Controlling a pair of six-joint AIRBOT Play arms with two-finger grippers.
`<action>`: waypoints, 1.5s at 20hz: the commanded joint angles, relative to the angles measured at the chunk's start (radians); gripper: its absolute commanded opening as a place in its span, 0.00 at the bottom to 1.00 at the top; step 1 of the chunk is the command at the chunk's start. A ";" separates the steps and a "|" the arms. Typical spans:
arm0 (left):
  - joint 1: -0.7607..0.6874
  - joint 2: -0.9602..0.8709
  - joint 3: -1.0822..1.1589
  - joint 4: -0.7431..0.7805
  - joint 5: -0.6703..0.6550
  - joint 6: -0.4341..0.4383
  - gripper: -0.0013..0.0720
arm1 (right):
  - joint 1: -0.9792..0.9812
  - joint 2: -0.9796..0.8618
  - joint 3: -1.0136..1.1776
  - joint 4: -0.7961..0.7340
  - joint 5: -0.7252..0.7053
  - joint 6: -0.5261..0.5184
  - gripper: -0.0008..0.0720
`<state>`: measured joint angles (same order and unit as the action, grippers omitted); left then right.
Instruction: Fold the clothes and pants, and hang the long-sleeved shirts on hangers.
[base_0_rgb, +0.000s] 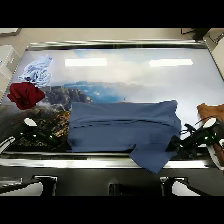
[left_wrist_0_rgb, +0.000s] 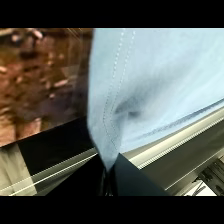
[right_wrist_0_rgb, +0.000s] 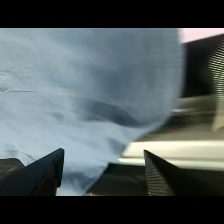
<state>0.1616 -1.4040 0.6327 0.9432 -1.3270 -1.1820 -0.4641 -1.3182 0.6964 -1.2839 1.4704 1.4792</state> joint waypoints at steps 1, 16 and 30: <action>0.000 0.001 0.000 -0.001 0.009 -0.004 0.05 | -0.001 0.005 -0.064 0.083 -0.074 -0.022 0.70; 0.066 0.015 0.126 -0.002 -0.090 -0.009 0.04 | 0.003 0.005 0.120 0.132 0.061 -0.011 0.07; -0.045 -0.528 1.026 -0.002 -0.163 -0.235 0.05 | 0.264 -0.533 0.974 0.185 -0.148 0.081 0.08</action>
<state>0.1303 -1.7977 1.5032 0.9413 -1.4456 -1.3705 -0.2253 -1.7294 1.5410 -1.1507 1.3933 1.5497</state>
